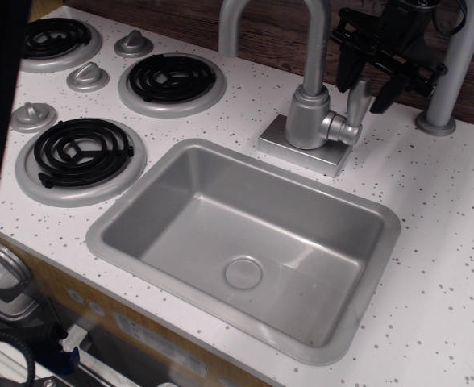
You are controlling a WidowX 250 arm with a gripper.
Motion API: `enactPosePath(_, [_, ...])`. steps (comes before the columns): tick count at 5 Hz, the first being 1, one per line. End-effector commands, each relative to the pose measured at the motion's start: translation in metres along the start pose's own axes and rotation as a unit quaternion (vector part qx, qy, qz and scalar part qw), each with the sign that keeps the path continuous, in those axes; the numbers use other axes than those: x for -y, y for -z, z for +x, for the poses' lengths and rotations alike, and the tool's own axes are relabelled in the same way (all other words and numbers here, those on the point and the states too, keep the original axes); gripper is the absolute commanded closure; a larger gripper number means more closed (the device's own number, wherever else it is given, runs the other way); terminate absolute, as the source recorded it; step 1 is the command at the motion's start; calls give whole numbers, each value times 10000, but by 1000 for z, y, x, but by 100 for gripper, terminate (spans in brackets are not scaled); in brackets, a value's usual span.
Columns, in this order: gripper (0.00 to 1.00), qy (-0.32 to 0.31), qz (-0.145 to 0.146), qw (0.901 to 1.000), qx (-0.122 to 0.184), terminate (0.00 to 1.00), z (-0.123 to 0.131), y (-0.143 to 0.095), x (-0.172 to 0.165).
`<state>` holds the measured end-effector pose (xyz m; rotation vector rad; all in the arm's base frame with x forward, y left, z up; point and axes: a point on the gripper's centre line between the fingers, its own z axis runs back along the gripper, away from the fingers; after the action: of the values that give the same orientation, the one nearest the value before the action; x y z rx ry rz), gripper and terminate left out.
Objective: Lever vertical to front
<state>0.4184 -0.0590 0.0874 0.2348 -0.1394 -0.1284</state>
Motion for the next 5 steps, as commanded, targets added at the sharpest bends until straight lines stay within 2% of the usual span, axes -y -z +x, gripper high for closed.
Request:
enactPosePath(1, [100, -266, 31, 9995, 165, 0, -2, -21, -3])
enactPosePath(2, [100, -620, -208, 9975, -280, 0, -19, -19, 4])
enactPosePath(3, [100, -678, -309, 9964, -412, 0, -25, -16, 5])
enactPosePath(5, [100, -830, -717, 9933, -365, 0, -33, 9, 1])
